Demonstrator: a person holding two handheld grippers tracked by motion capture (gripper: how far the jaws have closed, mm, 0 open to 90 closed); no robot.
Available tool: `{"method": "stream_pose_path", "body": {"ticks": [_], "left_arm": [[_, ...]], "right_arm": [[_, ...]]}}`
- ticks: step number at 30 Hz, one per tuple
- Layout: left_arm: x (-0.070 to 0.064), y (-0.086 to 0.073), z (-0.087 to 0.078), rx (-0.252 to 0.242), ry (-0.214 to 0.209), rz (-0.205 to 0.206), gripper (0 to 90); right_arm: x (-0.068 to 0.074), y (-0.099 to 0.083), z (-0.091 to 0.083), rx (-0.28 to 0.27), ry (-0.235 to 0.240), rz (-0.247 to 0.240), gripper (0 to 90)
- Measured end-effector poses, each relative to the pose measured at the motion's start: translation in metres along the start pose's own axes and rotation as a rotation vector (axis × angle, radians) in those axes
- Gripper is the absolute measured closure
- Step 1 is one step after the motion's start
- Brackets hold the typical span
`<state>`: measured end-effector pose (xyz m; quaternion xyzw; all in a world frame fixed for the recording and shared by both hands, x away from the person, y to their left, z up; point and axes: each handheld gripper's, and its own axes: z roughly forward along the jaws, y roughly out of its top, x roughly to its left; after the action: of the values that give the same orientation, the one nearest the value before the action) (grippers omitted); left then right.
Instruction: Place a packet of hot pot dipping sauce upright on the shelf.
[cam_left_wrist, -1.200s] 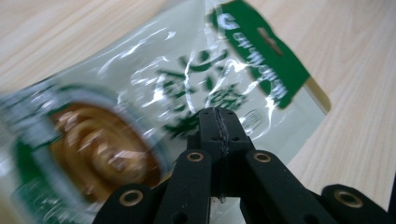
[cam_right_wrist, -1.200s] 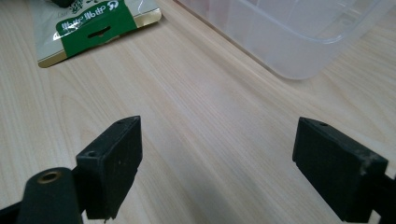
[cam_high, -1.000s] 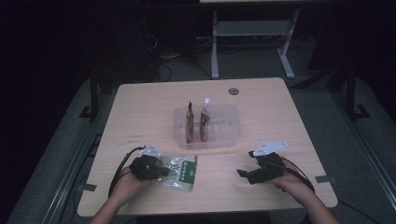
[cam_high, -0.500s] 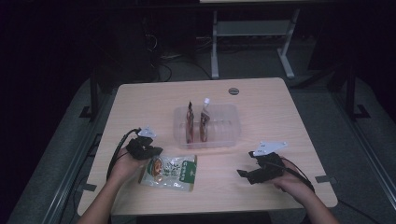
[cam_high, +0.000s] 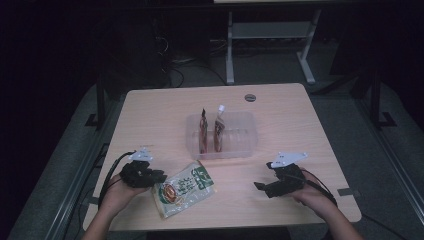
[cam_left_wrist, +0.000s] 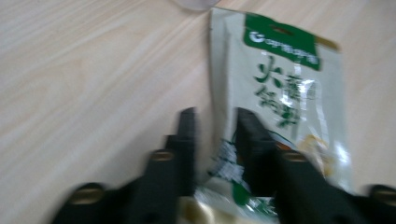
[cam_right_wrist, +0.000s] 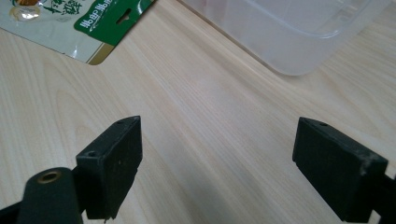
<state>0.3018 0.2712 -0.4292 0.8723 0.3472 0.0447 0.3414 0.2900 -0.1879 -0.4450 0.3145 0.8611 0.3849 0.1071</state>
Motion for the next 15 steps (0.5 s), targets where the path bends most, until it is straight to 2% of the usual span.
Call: {"method": "stream_pose_path", "body": {"ticks": [2, 3, 4, 5, 8, 11, 12, 14, 15], "left_arm": [[-0.003, -0.003, -0.001, -0.011, 0.005, 0.006, 52.8], [-0.006, -0.006, -0.001, -0.013, 0.012, 0.025, 52.8], [-0.009, -0.007, 0.000, -0.016, 0.014, 0.040, 46.3], [-0.011, -0.008, 0.004, -0.004, 0.017, 0.088, 37.9], [-0.011, -0.005, 0.013, 0.023, 0.018, 0.109, 29.2], [-0.013, -0.005, 0.019, 0.032, 0.022, 0.108, 25.3], [-0.012, -0.005, 0.020, 0.052, 0.025, 0.126, 23.5], [-0.013, -0.006, 0.024, 0.060, 0.025, 0.111, 21.3], [-0.013, -0.007, 0.025, 0.069, 0.012, 0.109, 21.2]], "right_arm": [[0.000, 0.000, 0.001, 0.007, -0.004, 0.001, 15.5], [0.000, 0.000, 0.001, 0.007, -0.004, 0.001, 15.5], [0.000, 0.000, 0.001, 0.010, -0.005, 0.002, 15.6], [-0.001, 0.000, 0.002, 0.016, 0.002, -0.013, 14.7], [0.000, 0.001, 0.004, 0.015, 0.026, -0.011, 14.2], [0.001, 0.002, 0.004, 0.008, 0.039, -0.018, 14.2], [0.001, 0.002, 0.005, 0.004, 0.044, -0.015, 14.2], [0.001, 0.003, 0.005, -0.002, 0.048, -0.016, 13.9], [0.001, 0.003, 0.005, -0.003, 0.045, -0.017, 13.9]]}}
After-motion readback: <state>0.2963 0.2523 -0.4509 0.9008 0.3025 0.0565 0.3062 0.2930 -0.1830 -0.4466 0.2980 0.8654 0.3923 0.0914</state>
